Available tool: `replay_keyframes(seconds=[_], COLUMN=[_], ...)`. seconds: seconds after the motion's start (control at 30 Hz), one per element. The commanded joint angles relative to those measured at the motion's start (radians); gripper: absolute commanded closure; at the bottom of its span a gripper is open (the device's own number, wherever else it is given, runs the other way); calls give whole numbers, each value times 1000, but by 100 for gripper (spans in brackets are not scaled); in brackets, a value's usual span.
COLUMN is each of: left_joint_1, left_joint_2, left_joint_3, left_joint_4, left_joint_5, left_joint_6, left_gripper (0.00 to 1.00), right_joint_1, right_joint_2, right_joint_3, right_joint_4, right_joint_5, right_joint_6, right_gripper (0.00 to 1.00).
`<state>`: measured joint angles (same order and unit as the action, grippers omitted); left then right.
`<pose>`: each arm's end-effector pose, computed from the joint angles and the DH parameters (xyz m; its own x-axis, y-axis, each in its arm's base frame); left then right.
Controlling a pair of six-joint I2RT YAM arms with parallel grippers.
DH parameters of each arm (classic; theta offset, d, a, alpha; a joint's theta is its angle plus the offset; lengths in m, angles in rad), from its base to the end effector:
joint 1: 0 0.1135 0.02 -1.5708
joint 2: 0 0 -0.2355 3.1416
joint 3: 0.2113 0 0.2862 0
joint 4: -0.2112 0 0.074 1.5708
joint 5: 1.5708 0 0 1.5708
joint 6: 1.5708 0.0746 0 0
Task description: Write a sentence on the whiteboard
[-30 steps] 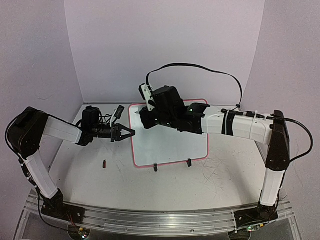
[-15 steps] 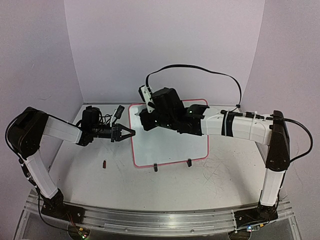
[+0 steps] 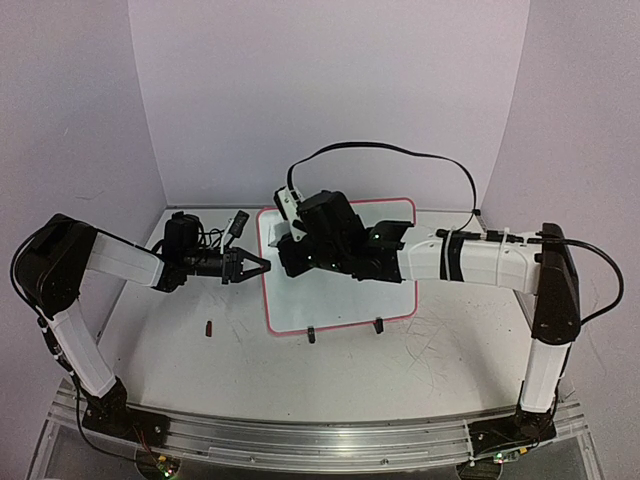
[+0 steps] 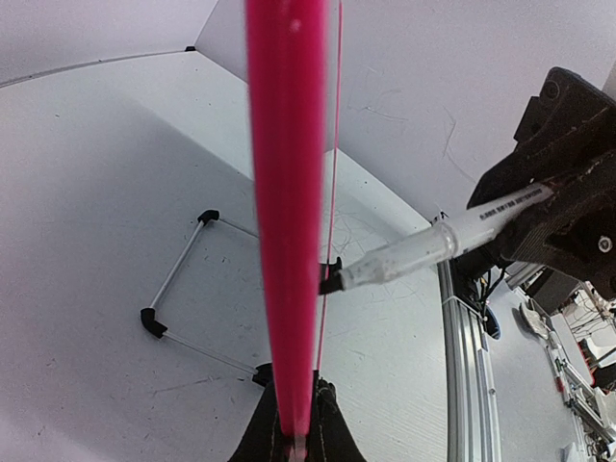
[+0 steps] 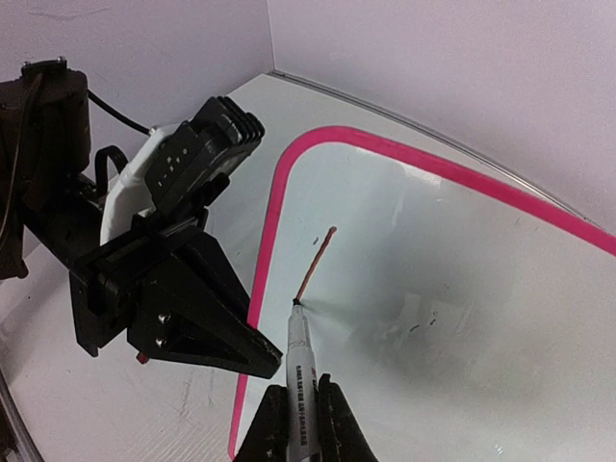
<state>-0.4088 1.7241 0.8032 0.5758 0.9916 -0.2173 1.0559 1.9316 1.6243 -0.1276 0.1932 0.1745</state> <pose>0.3249 -0.2088 0.1209 -0.5057 0.0905 -0.8579 0.8513 0.2137 -0.4793 0.2693 0.4469 0.2444 -0.3377 -0.2508 -0.9072 -0.7207 0.6889 0.0778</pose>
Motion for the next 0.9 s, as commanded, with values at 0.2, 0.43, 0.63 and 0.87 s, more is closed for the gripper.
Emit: replay_keyframes(seconds=[0.2, 0.43, 0.63, 0.87], left_joint_1=[-16, -16, -16, -17], left_joint_2=[4, 0, -1, -1], left_joint_3=[2, -1, -1, -1], left_joint_4=[-4, -5, -4, -5], left_joint_5=[-24, -25, -25, -27], left_joint_6=[24, 24, 22, 21], left_gripper=[100, 100, 100, 100], right_joint_1=[3, 1, -2, -5], right_joint_2=[-49, -96, -79, -52], right_joint_3=[15, -8, 0, 16], right_joint_4=[39, 89, 89, 71], right_joint_5=[-19, 1, 33, 27], right_joint_6=[24, 9, 9, 14], right_gripper=[100, 100, 100, 100])
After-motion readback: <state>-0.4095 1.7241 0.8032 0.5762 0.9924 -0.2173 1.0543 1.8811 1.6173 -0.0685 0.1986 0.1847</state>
